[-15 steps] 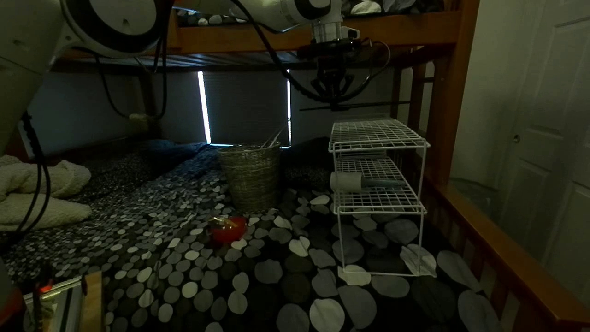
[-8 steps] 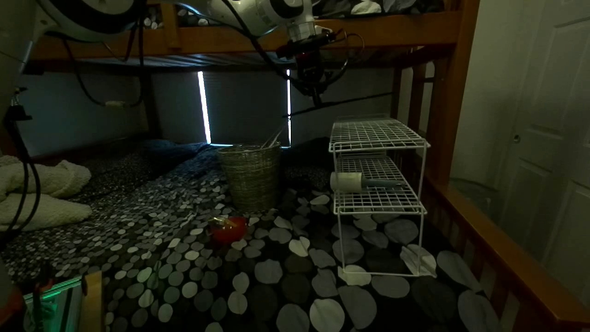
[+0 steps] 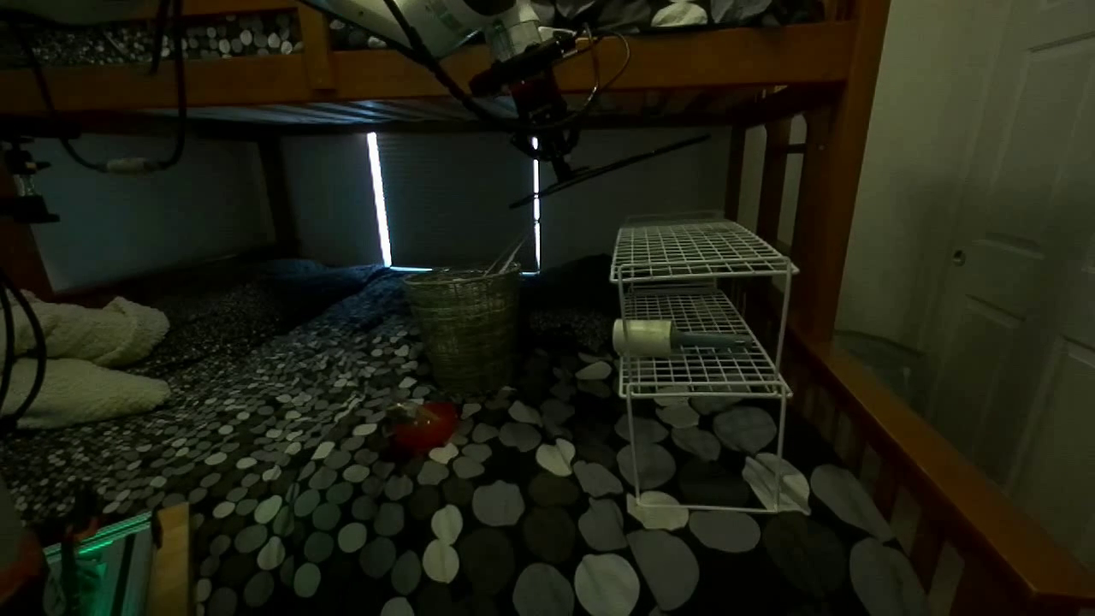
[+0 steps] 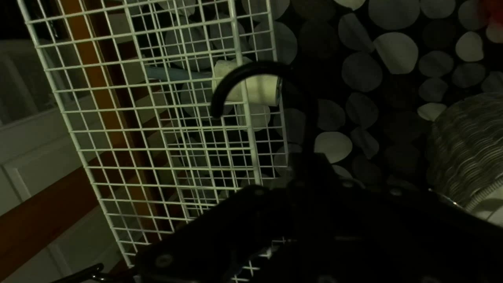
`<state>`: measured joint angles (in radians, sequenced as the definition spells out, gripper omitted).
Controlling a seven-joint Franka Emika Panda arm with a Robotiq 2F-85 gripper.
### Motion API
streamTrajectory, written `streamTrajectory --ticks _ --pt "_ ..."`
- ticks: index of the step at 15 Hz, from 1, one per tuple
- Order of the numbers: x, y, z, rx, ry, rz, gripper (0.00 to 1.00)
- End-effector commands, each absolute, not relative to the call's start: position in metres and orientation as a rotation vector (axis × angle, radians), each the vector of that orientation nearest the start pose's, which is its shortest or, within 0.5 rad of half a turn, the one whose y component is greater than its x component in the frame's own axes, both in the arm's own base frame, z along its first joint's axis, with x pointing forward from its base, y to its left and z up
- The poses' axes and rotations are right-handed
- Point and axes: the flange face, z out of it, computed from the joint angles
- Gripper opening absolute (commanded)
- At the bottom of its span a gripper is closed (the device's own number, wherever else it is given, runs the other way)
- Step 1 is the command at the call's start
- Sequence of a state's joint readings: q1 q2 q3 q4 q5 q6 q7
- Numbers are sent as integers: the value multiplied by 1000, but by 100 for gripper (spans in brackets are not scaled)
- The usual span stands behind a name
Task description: Put the black hanger in the woven basket
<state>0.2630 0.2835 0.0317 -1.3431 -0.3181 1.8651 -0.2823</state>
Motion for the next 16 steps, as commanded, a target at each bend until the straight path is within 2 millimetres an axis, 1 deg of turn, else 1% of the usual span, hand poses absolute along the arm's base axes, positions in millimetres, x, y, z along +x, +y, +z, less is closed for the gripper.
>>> streamTrajectory --ticks 1,2,4,5,6,7,8,9,10,13,14,15,16 --pt "624 208 588 -3306 -1257 -402 2" --pt "614 219 587 -3330 -1292 -405 2" --pt "599 235 583 -3376 -1306 -410 2" --pt "589 238 578 -3403 -1273 -429 2" --pt "581 241 578 -3428 -1250 -441 2" --pt "574 237 570 -3449 -1216 -454 2" --pt "568 230 567 -3453 -1191 -480 2" --pt "592 248 573 -3414 -1236 -447 2" --pt "588 248 572 -3416 -1234 -443 8" --pt "590 249 575 -3409 -1232 -455 8" --pt "591 250 573 -3407 -1236 -452 2" --pt "592 257 572 -3404 -1288 -478 2" --pt "587 264 570 -3415 -1298 -496 2"
